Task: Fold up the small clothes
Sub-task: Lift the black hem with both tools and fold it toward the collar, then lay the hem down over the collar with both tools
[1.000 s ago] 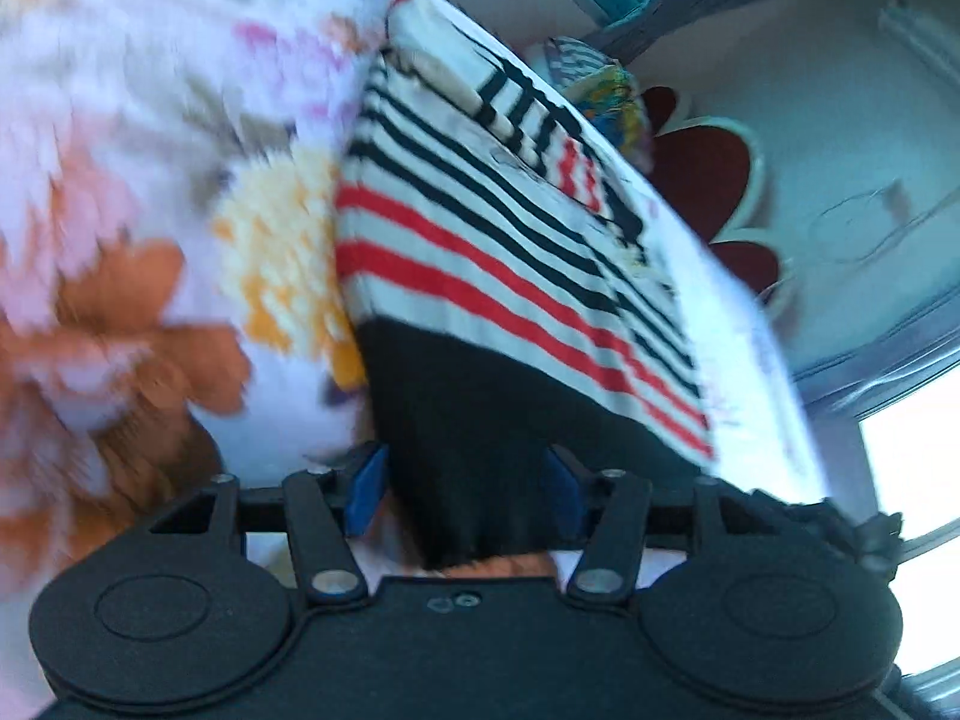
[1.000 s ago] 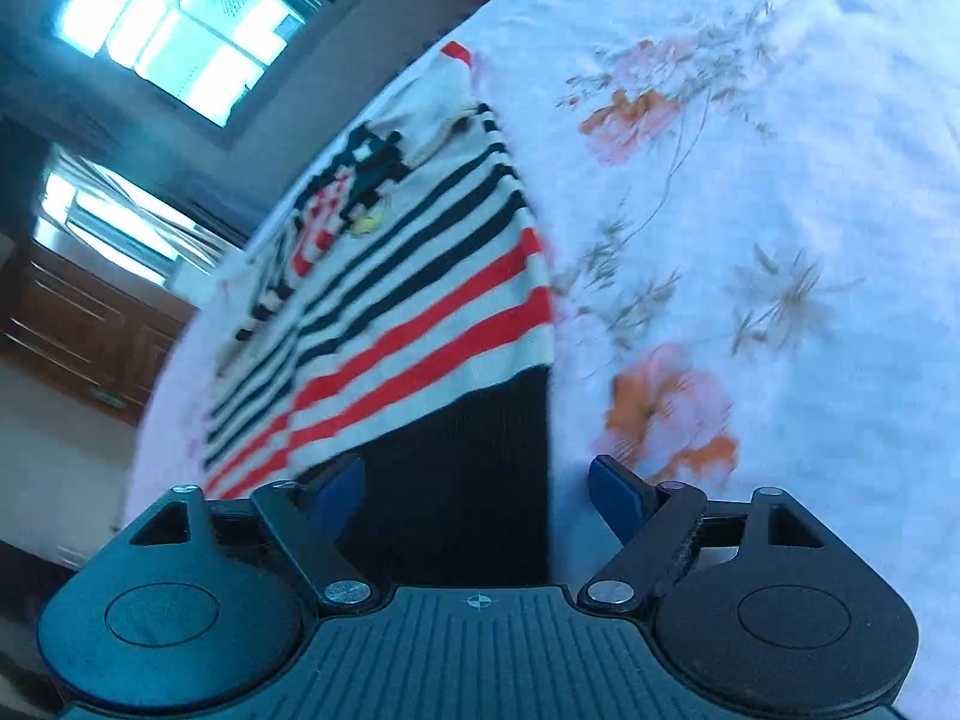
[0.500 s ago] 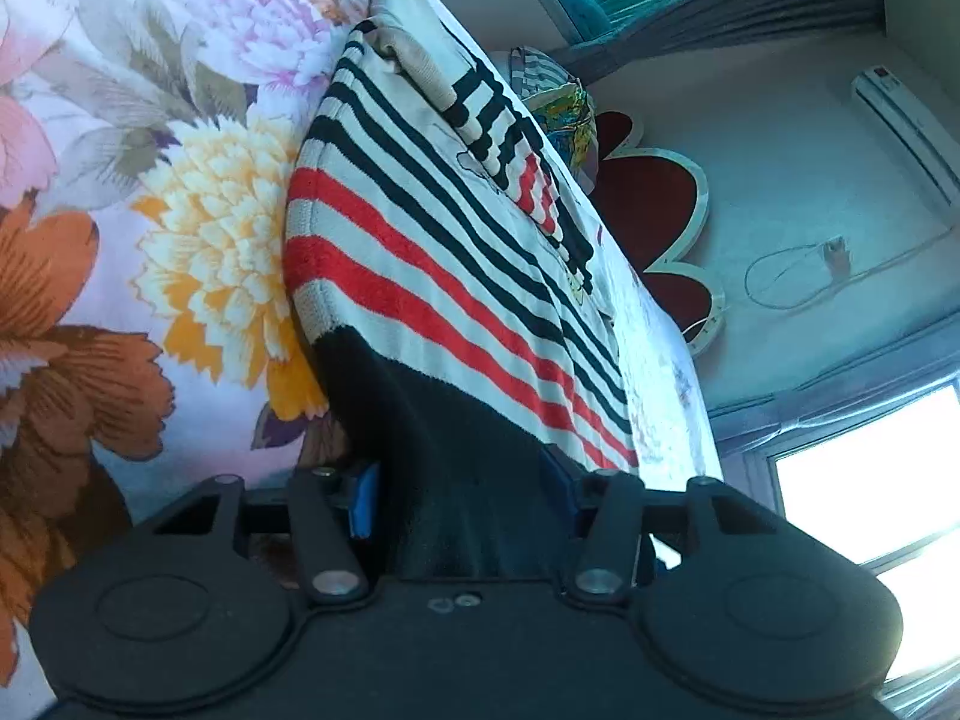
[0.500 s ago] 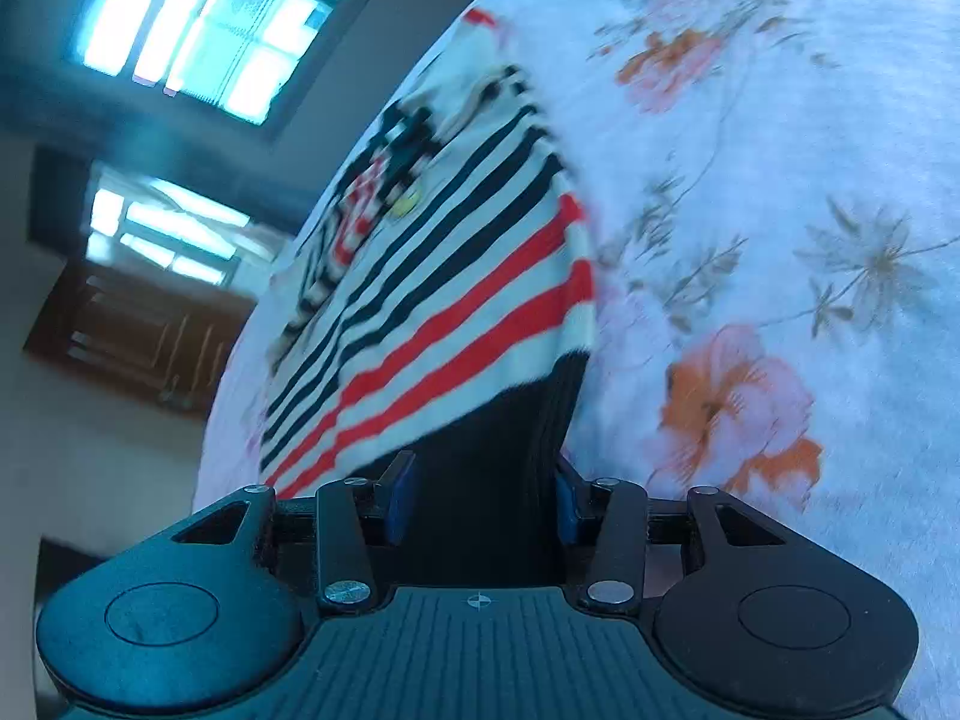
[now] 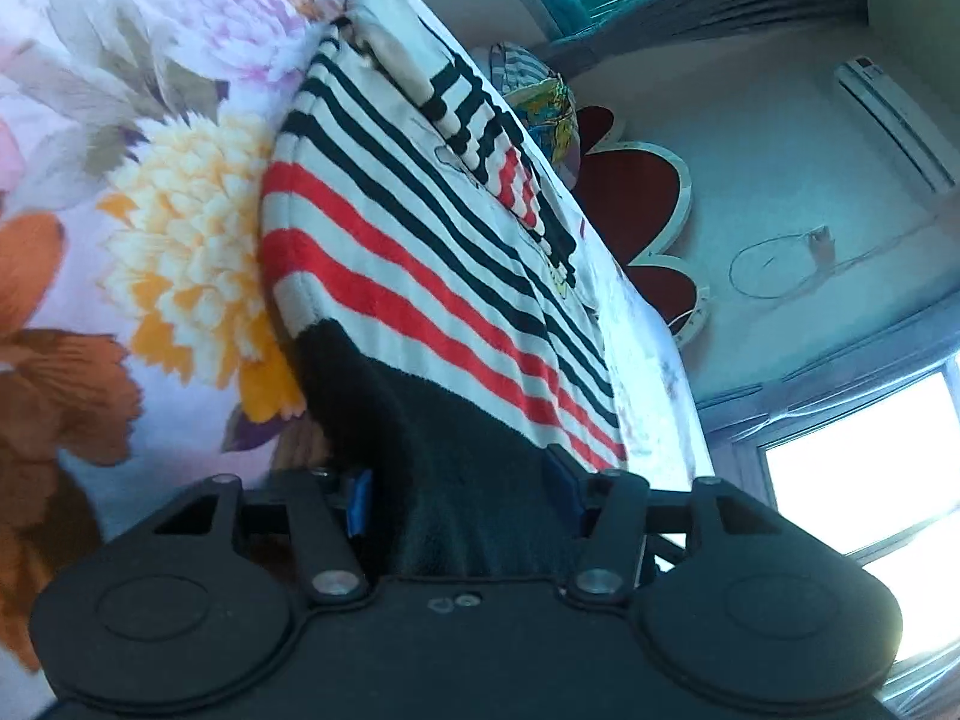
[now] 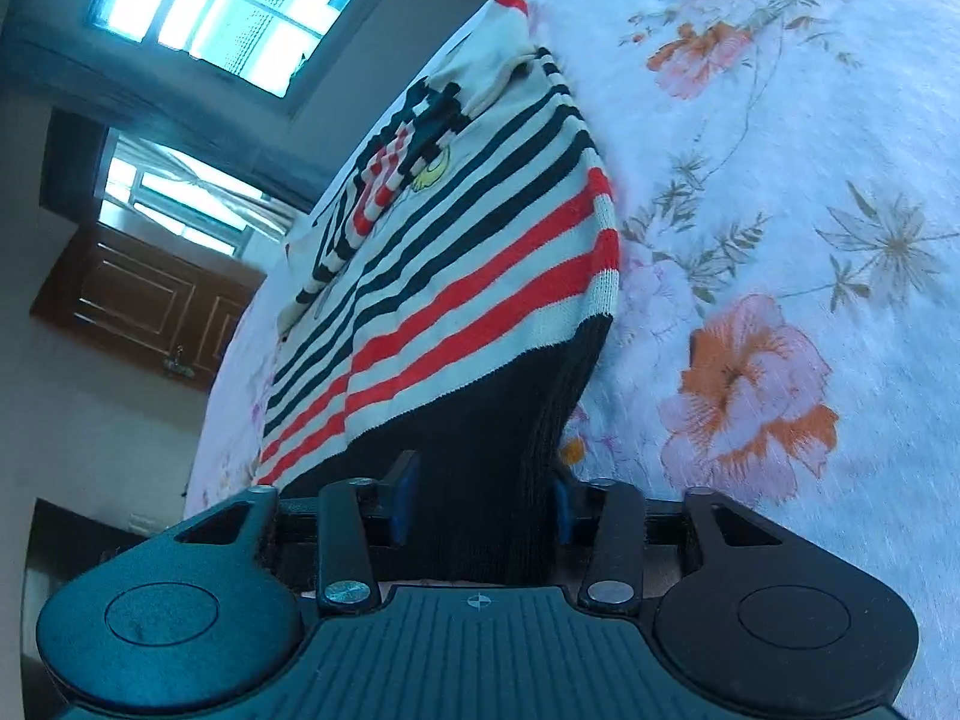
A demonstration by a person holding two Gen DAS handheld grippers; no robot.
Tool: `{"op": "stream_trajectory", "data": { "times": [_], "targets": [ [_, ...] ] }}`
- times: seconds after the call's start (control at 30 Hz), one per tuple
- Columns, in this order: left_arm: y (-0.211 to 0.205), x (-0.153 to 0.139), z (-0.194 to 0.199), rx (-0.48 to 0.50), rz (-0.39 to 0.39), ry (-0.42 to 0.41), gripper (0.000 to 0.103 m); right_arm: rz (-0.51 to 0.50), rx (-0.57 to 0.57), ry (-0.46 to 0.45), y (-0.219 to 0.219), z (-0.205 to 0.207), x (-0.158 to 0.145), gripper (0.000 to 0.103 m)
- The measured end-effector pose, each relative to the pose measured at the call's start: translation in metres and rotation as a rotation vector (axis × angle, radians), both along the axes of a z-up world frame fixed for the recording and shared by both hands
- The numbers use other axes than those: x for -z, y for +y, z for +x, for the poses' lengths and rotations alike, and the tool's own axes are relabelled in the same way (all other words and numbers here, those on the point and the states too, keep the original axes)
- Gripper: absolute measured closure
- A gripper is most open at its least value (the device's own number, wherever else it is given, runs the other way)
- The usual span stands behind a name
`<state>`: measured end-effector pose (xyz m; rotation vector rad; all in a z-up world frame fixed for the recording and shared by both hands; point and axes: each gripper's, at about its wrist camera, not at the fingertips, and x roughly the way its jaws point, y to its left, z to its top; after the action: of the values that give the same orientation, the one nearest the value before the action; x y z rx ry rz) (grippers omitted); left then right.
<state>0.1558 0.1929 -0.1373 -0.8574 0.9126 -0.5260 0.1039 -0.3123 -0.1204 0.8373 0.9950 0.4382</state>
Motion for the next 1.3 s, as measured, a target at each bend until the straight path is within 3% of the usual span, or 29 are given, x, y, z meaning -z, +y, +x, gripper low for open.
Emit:
{"op": "stream_trajectory", "data": {
  "times": [0.07,0.27,0.37,0.43,0.47,0.53,0.7,0.77,0.83,0.9,0.93,1.13,1.3],
  "targets": [
    [0.0,0.0,-0.003,-0.016,0.008,0.0,0.053,-0.005,-0.017,0.001,-0.002,-0.002,-0.001,0.077],
    [0.001,0.001,-0.001,-0.004,0.061,-0.004,0.06,-0.027,-0.023,0.01,-0.005,-0.001,0.003,0.077],
    [-0.002,0.0,0.006,-0.003,0.088,0.011,0.071,-0.03,-0.032,-0.002,-0.002,-0.001,0.002,0.078],
    [-0.006,0.0,0.007,0.004,0.118,0.008,0.087,-0.049,-0.062,-0.017,0.003,-0.003,0.001,0.096],
    [-0.007,0.001,0.006,-0.001,0.141,0.006,0.095,-0.07,-0.07,-0.028,0.005,-0.004,0.0,0.097],
    [-0.006,-0.001,0.001,-0.033,0.14,-0.016,0.096,-0.081,-0.072,-0.061,0.006,-0.008,-0.004,0.097],
    [0.011,-0.022,-0.032,-0.171,0.031,-0.179,0.096,-0.048,-0.043,-0.216,-0.005,-0.028,-0.037,0.098],
    [0.014,-0.012,-0.031,-0.181,0.065,-0.135,0.096,-0.051,-0.036,-0.206,-0.008,-0.027,-0.033,0.098],
    [0.008,0.008,-0.022,-0.16,0.139,-0.039,0.096,-0.097,-0.053,-0.139,-0.004,-0.019,-0.014,0.098],
    [0.009,0.013,-0.023,-0.188,0.097,-0.035,0.097,-0.139,-0.064,-0.072,0.001,-0.012,-0.001,0.098],
    [0.008,0.011,-0.023,-0.194,0.098,-0.037,0.097,-0.123,-0.055,-0.091,0.001,-0.013,-0.003,0.098],
    [0.008,-0.02,-0.018,-0.235,0.086,-0.137,0.097,-0.131,0.003,-0.222,-0.002,0.0,-0.045,0.098],
    [0.0,-0.062,0.028,-0.225,0.126,-0.243,0.097,-0.182,0.022,-0.321,0.005,0.041,-0.088,0.098]
  ]
}}
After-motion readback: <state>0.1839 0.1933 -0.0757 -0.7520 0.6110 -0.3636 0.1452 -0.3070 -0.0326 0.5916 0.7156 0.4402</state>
